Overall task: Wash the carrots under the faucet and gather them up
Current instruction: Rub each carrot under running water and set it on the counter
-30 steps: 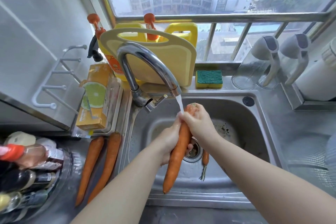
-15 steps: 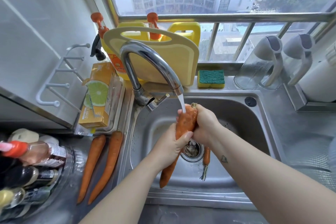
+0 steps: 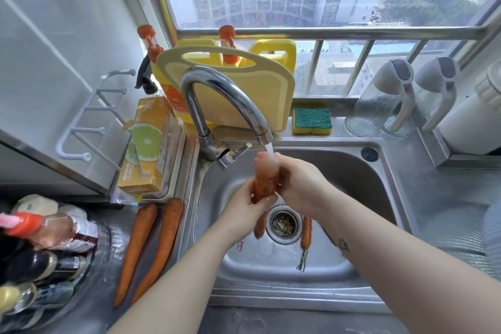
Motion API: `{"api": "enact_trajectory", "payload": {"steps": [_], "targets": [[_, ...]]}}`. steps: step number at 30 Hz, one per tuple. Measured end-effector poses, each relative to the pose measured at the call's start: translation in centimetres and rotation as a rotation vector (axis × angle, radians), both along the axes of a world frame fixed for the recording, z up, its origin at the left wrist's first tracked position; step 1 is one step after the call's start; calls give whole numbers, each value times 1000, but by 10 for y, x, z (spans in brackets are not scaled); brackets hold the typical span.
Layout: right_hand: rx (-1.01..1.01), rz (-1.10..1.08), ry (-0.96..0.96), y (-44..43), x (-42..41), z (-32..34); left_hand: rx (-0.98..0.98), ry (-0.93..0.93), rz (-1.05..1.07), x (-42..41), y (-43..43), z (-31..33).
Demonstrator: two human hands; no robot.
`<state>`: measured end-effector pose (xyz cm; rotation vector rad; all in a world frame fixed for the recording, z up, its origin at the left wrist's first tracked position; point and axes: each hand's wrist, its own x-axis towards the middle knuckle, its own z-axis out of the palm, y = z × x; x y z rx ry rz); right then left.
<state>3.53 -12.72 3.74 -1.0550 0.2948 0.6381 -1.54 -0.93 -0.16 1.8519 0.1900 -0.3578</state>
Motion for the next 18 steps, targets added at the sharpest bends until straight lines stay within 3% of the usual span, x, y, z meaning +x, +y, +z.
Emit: {"api": "enact_trajectory", "payload": {"steps": [6,9,15,18], "targets": [[-190,-37,-81,-13,0,-4,28,76,-61,10,-9,6],[-256,72,-162,-20,-7,-4,62,48,-48,4,-8,8],[-655,5,-236,-28,-13,-15,175,-43,16,-15,9,10],[-854,140,-328,-27,-24,-30,217,-125,32,-28,16,11]]}}
